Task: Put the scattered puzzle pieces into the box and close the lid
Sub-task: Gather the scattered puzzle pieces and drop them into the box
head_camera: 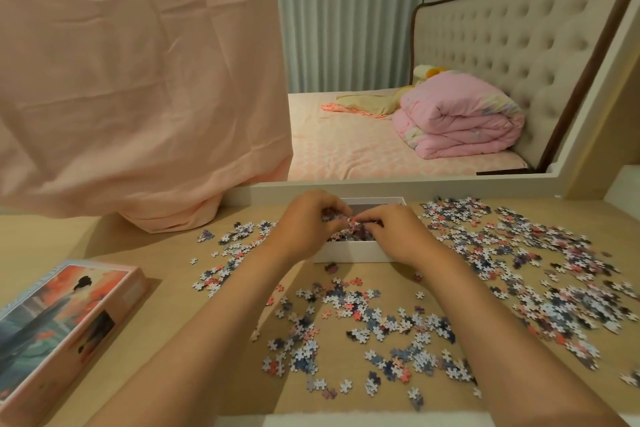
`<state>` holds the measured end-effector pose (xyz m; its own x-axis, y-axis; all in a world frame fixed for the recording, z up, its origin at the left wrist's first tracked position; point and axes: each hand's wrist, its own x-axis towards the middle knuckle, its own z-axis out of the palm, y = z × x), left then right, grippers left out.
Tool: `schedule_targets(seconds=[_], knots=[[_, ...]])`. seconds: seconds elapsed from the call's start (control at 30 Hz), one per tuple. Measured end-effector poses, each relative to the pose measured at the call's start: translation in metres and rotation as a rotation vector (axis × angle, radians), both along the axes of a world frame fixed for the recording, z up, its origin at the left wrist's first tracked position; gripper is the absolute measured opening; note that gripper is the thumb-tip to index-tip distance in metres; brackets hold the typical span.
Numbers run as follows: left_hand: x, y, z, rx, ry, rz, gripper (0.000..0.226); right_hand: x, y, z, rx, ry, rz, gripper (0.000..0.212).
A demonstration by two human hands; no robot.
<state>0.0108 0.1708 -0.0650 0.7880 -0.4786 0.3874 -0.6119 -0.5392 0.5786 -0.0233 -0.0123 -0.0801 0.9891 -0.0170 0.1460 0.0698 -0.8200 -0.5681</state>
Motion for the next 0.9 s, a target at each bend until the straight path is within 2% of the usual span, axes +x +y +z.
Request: schedule_targets(seconds=[0.3,0.47,0.53,0.63,0.8,0.9], knots=[[0.027,-0.022,-0.018,0.399,0.016,-0.054,0.023,-0.003,-0.013,0.005,-0.013,0.003,0.021,0.039],[0.017,-0.010,-0.016,0.421,-0.072,-0.024,0.029,-0.005,-0.008,0.002,-0.064,0.052,0.105,0.043],[0.012,-0.005,-0.018,0.440,-0.022,-0.034,0.032,-0.006,-0.006,0.001,-0.115,0.076,0.128,0.041],[0.009,0.005,-0.018,0.329,0.022,-0.032,0.029,-0.011,-0.003,0.006,-0.129,0.066,0.131,0.038],[0.009,0.032,-0.019,0.134,-0.126,0.052,0.026,-0.022,0.011,0.015,-0.102,-0.106,0.144,0.032],[0.009,0.054,-0.032,0.242,-0.115,0.177,0.034,-0.029,0.027,0.020,-0.083,-0.189,0.218,0.031]])
